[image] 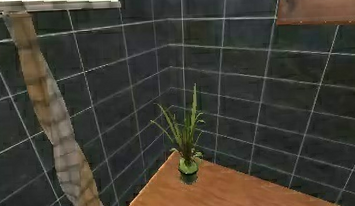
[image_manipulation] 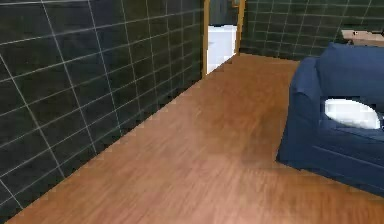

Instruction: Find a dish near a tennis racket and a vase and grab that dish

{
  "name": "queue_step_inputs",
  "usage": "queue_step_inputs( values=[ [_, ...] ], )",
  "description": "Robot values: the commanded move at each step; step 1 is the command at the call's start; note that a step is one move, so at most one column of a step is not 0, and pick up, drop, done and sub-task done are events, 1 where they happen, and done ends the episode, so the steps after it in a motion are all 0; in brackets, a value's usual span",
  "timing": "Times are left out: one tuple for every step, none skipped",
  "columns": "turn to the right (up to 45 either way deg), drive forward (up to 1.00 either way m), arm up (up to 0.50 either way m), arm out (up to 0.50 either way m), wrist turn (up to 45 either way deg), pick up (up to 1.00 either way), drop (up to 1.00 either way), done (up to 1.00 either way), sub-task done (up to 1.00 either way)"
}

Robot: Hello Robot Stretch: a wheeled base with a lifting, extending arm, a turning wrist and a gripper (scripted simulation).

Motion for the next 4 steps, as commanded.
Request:
queue_step_inputs(
  values=[
    [45.0,0.0,0.0,0.0,0.0,0.0,0.0,0.0,0.0],
    [45.0,0.0,0.0,0.0,0.0,0.0,0.0,0.0,0.0],
    [27.0,0.0,0.0,0.0,0.0,0.0,0.0,0.0,0.0],
    [3.0,0.0,0.0,0.0,0.0,0.0,0.0,0.0,0.0]
  ],
)
